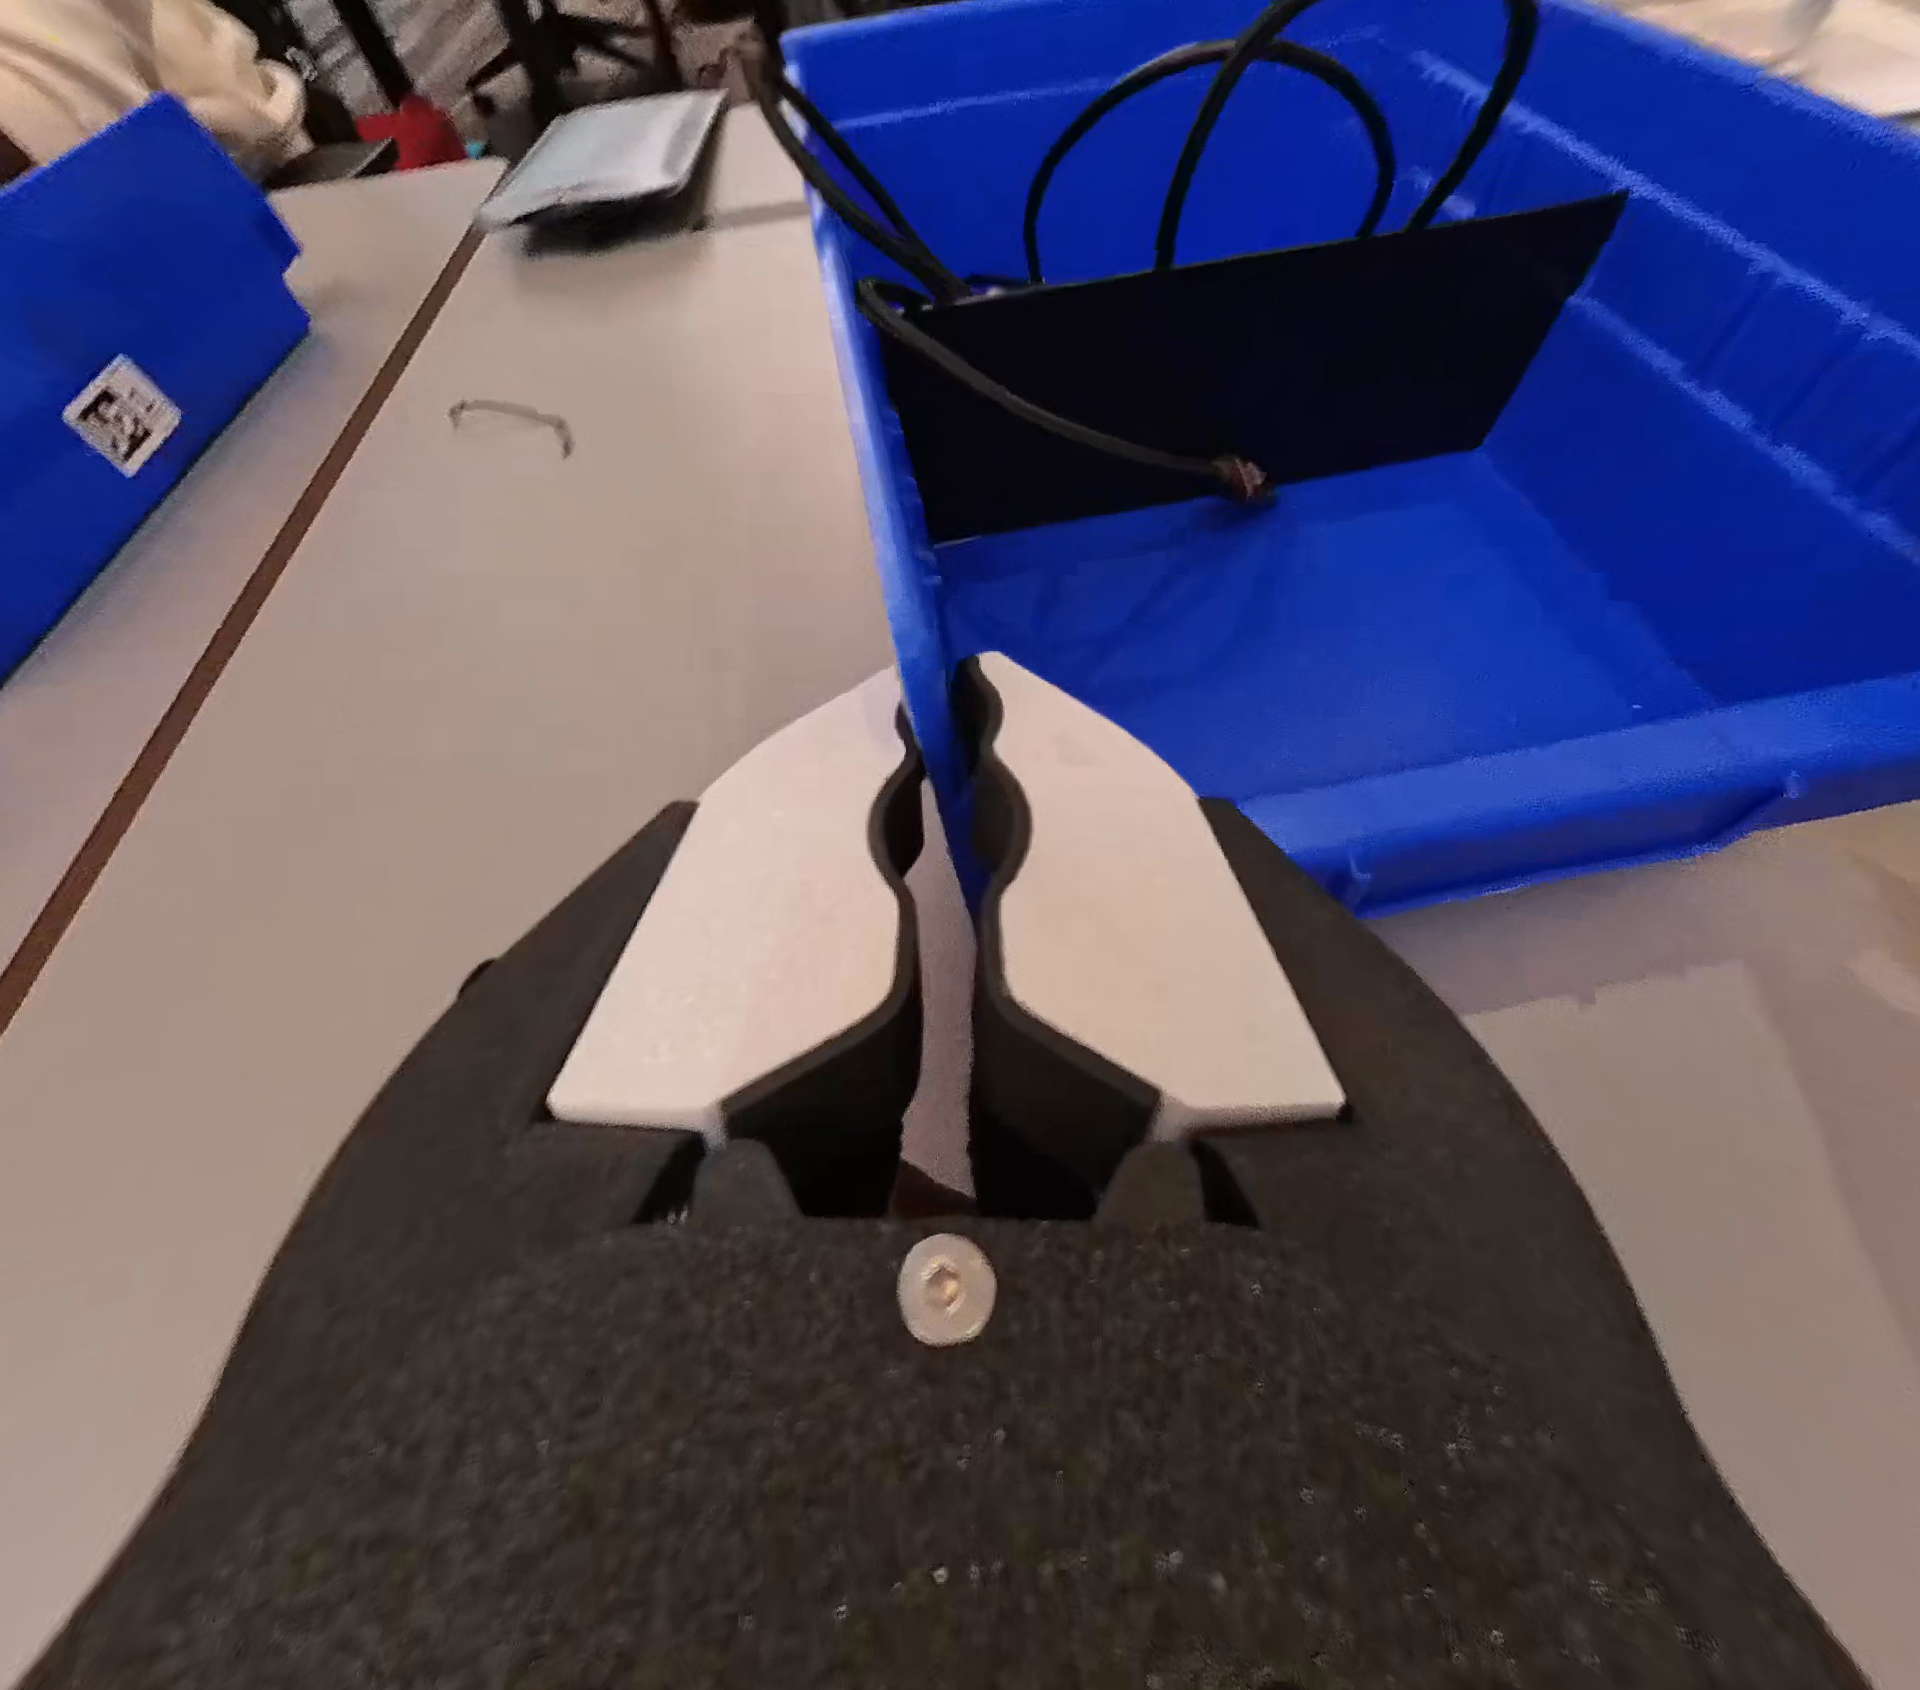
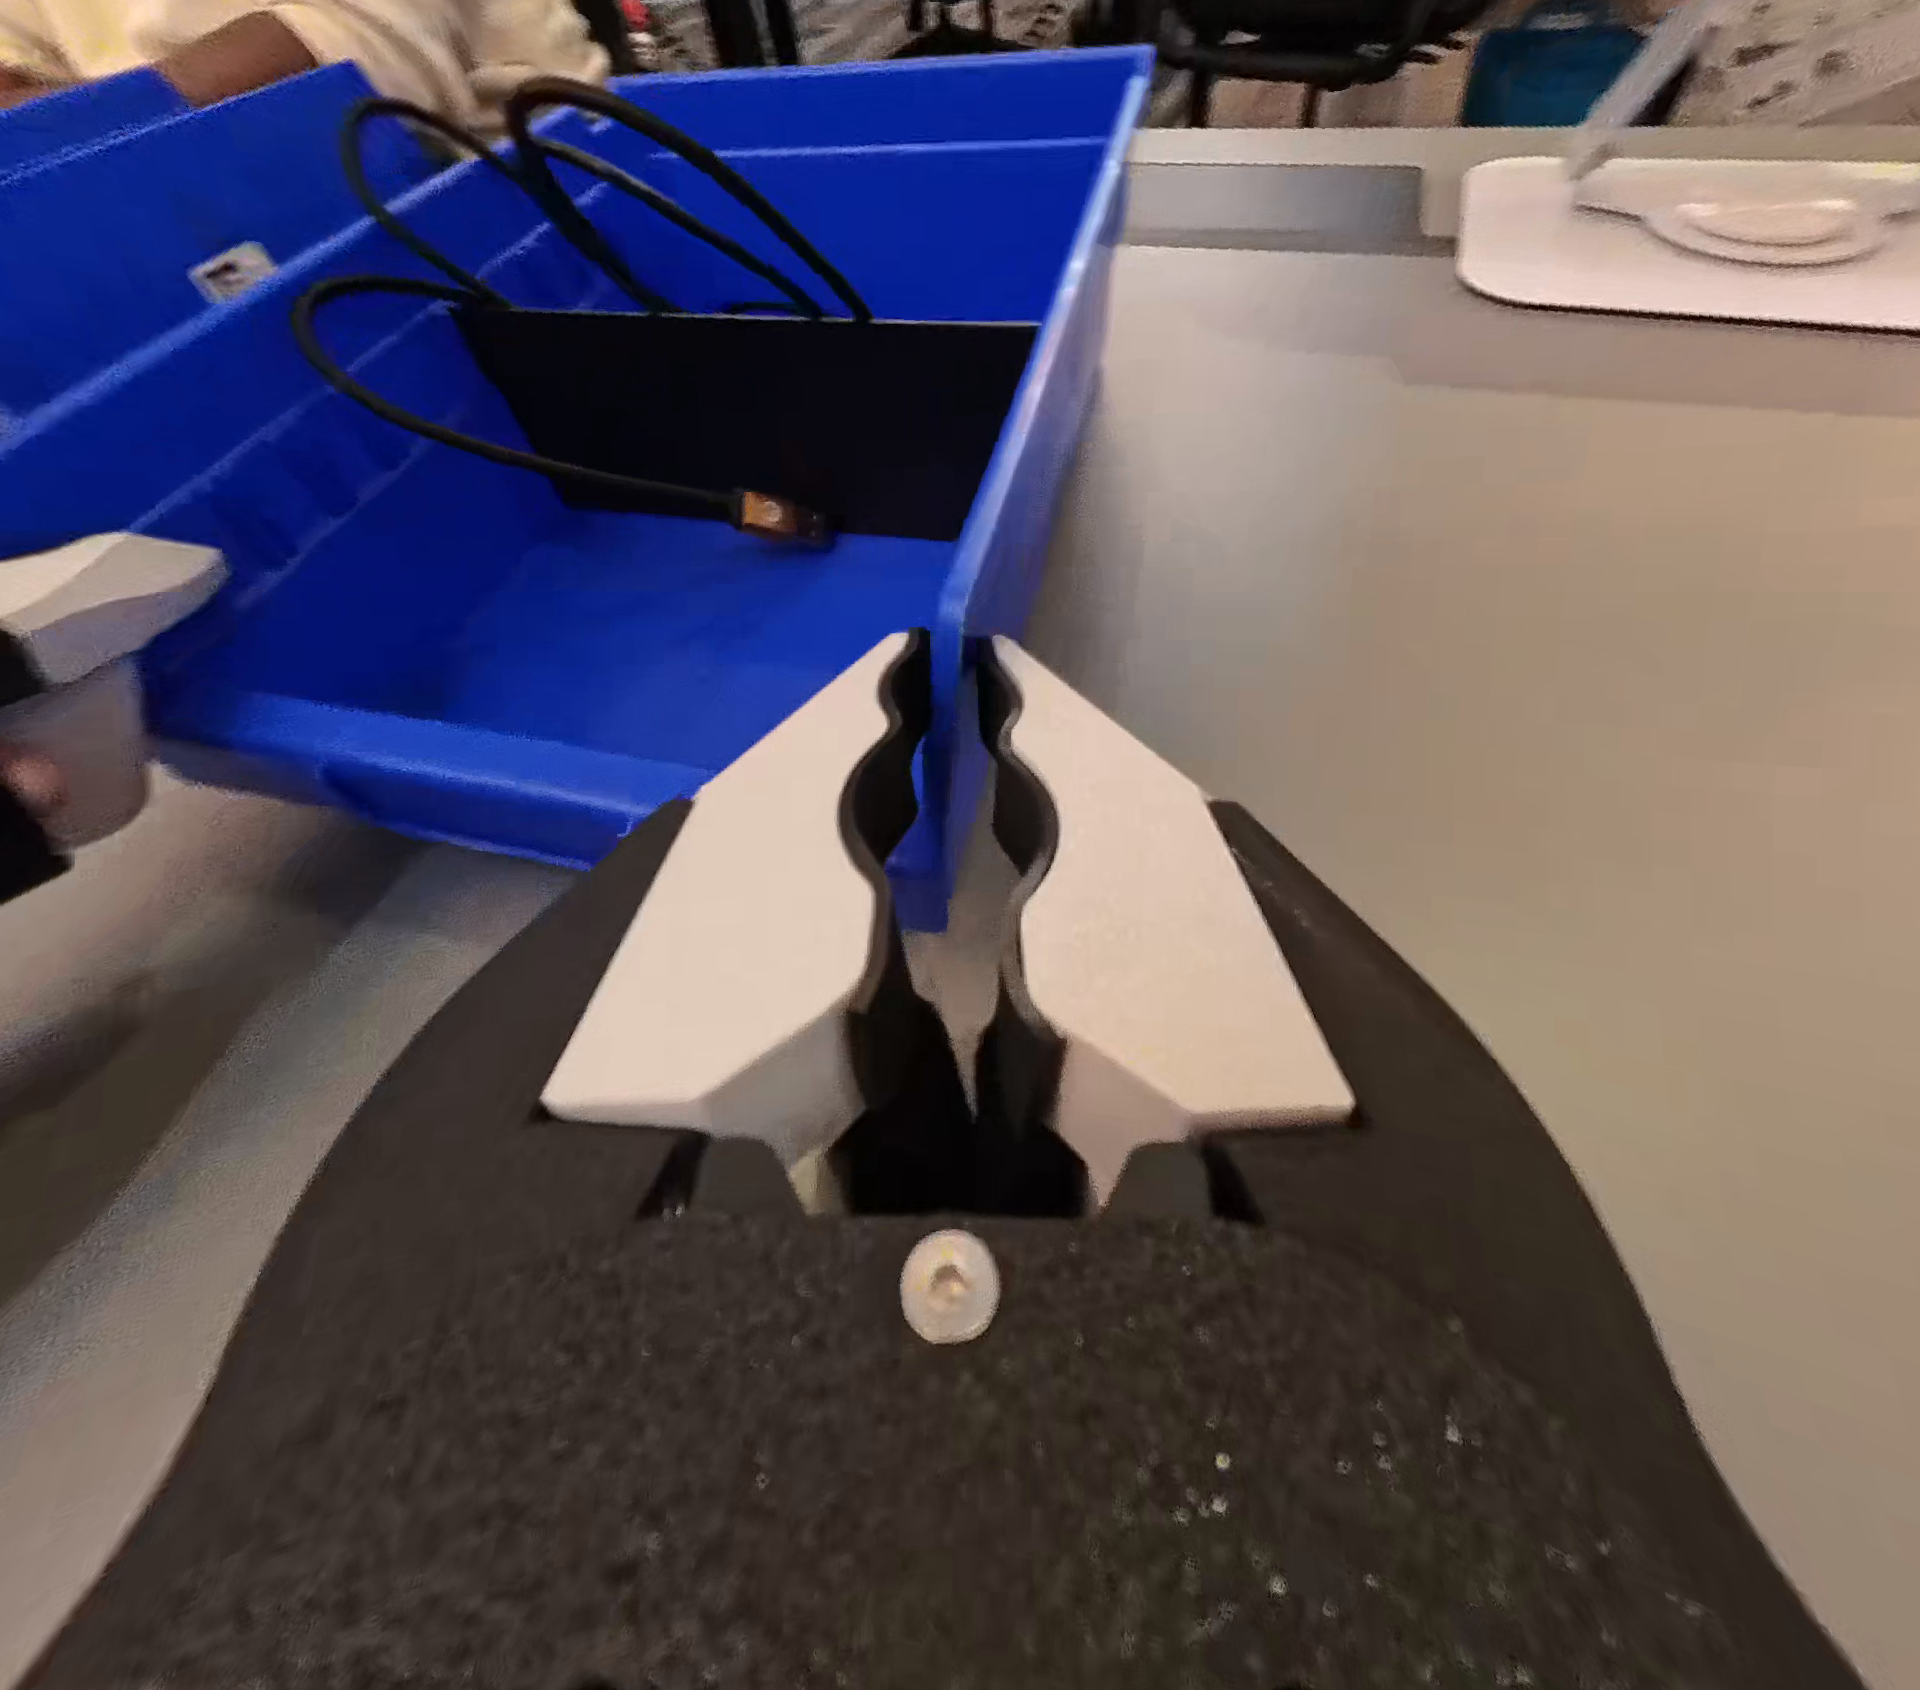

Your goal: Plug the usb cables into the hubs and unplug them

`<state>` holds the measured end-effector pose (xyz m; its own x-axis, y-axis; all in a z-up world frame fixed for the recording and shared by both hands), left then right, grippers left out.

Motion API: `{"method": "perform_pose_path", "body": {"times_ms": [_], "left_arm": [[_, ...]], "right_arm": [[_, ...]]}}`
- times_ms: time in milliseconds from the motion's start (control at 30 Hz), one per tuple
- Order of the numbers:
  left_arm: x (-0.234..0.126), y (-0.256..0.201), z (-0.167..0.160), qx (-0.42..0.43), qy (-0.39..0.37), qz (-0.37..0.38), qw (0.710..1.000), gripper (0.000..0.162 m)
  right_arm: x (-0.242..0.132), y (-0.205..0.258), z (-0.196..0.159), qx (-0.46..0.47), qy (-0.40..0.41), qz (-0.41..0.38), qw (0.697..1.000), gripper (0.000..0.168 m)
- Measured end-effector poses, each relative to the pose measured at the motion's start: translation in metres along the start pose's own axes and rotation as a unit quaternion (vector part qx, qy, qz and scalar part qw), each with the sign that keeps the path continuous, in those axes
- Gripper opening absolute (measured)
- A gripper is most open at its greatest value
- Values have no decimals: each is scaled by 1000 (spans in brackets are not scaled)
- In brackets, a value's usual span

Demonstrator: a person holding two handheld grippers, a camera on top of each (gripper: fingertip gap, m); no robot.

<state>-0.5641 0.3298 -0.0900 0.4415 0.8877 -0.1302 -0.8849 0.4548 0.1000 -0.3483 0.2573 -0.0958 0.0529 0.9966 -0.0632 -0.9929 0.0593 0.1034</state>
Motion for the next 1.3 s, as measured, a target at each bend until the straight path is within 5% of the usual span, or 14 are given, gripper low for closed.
{"method": "perform_pose_path", "body": {"times_ms": [167, 300, 500, 767, 1000, 1167, 1300], "left_arm": [[-1, 10, -3, -92, 9, 21, 996, 3], [-12, 10, 7, -111, -31, 42, 992, 11], [-43, 3, 37, -102, -122, 76, 984, 14], [-61, -40, 55, -68, -176, 106, 976, 9], [-59, -129, 52, -72, -145, -30, 986, 9], [-58, -181, 47, -74, -115, -135, 981, 10], [-52, -190, 42, -19, -100, -151, 983, 11]], "right_arm": [[-28, -12, 11, -68, -61, 117, 989, 17], [-86, -49, 33, -164, -179, 237, 941, 10], [-167, -127, 68, -254, -286, 269, 884, 0], [-222, -222, 72, -269, -279, 178, 905, 0], [-252, -329, 68, -256, -189, -10, 948, 0], [-279, -440, 68, -117, -115, -218, 962, 8], [-279, -485, 53, -80, -53, -266, 959, 11]]}}
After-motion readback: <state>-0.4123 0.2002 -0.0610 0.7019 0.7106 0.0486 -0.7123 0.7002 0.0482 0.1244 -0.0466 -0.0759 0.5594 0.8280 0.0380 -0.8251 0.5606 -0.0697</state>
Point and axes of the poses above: each gripper's, where its closed fingertips meet, x out along the fingers, z out of its top, y = z × x across the jaws, the point moved 10 cm from there along -x, back along the fingers, and after that the axes turned 14 degrees about -y, right-handed, at the moved point
